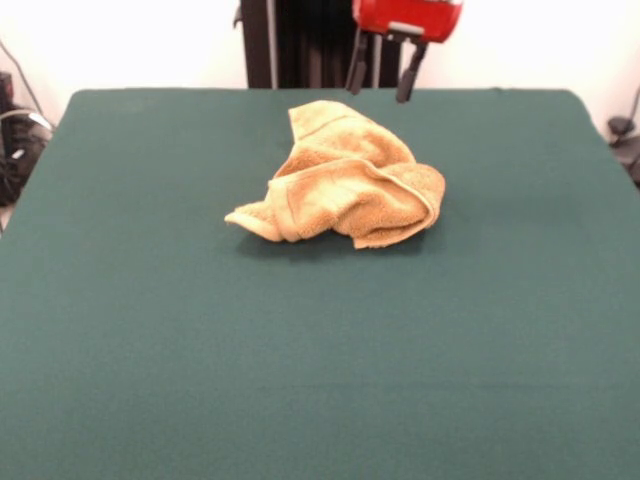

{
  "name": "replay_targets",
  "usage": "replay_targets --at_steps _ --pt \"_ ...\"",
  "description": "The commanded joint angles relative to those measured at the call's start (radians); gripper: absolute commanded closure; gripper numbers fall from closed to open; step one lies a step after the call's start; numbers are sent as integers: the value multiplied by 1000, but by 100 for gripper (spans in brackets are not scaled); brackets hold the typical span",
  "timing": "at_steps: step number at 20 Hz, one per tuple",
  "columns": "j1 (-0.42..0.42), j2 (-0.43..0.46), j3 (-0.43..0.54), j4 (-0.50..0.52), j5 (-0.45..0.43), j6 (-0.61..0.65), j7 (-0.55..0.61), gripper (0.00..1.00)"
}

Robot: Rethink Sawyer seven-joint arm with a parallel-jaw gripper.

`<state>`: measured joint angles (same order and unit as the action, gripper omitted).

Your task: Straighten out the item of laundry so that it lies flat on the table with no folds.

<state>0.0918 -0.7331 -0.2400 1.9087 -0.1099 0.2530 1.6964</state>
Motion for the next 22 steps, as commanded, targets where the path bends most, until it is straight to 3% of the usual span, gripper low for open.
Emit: replay_targets --at_steps 1,22 --pt "29 87 30 -2 72 41 239 0" --pt "27 177 23 -16 85 -72 239 0"
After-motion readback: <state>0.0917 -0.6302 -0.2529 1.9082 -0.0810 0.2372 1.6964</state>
